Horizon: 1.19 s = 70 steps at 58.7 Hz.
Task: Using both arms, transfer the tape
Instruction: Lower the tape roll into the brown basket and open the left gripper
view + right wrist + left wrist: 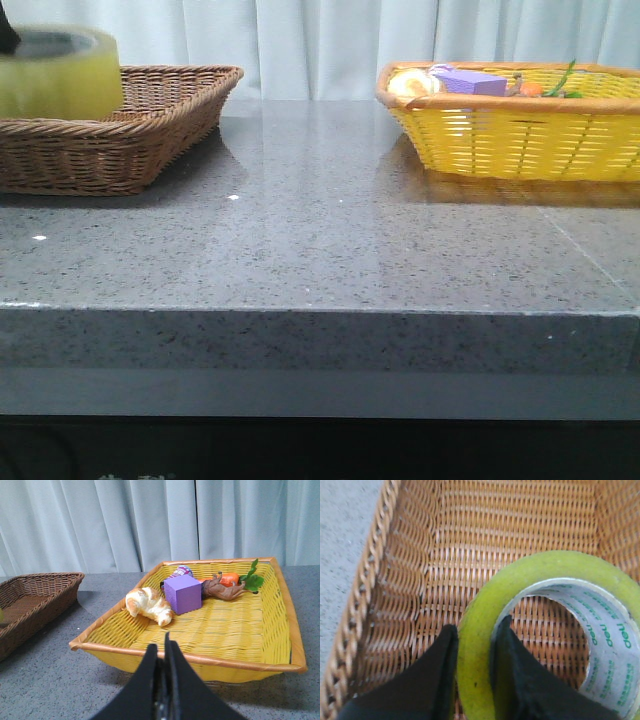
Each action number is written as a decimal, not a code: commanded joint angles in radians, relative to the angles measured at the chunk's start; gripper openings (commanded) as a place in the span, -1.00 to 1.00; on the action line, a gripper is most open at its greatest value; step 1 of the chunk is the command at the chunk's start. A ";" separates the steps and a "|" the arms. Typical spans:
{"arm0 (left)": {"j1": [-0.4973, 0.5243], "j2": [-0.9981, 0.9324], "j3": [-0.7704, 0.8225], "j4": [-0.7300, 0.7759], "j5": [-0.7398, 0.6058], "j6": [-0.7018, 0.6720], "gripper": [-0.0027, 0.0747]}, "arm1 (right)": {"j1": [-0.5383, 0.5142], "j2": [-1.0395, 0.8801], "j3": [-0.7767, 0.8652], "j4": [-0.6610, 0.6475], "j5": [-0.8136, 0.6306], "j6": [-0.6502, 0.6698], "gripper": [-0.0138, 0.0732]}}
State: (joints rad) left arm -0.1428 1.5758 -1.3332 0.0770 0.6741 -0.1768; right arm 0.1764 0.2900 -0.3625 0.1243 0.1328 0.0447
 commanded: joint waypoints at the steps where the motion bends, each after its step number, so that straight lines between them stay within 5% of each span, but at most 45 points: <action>1: 0.000 -0.018 -0.039 -0.002 -0.085 -0.008 -0.97 | -0.004 0.007 -0.024 -0.012 -0.073 -0.004 -0.89; 19: 0.000 -0.001 -0.039 -0.002 -0.085 -0.008 -0.20 | -0.004 0.007 -0.024 -0.012 -0.073 -0.004 -0.89; 26: 0.000 -0.024 -0.039 -0.002 -0.097 -0.008 -0.08 | -0.004 0.007 -0.024 -0.012 -0.073 -0.004 -0.89; 38: 0.000 -0.157 -0.032 -0.002 -0.139 -0.008 -0.20 | -0.004 0.007 -0.024 -0.012 -0.073 -0.004 -0.89; 55: 0.000 -0.484 0.186 -0.002 -0.271 -0.008 -0.99 | -0.004 0.007 -0.024 -0.012 -0.072 -0.004 -0.89; 70: 0.000 -0.771 0.434 -0.002 -0.293 -0.008 -0.98 | -0.004 0.007 -0.024 -0.012 -0.072 -0.004 -0.89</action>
State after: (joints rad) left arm -0.1425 0.8926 -0.9349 0.0770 0.4647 -0.1768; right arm 0.1764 0.2900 -0.3625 0.1243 0.1346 0.0447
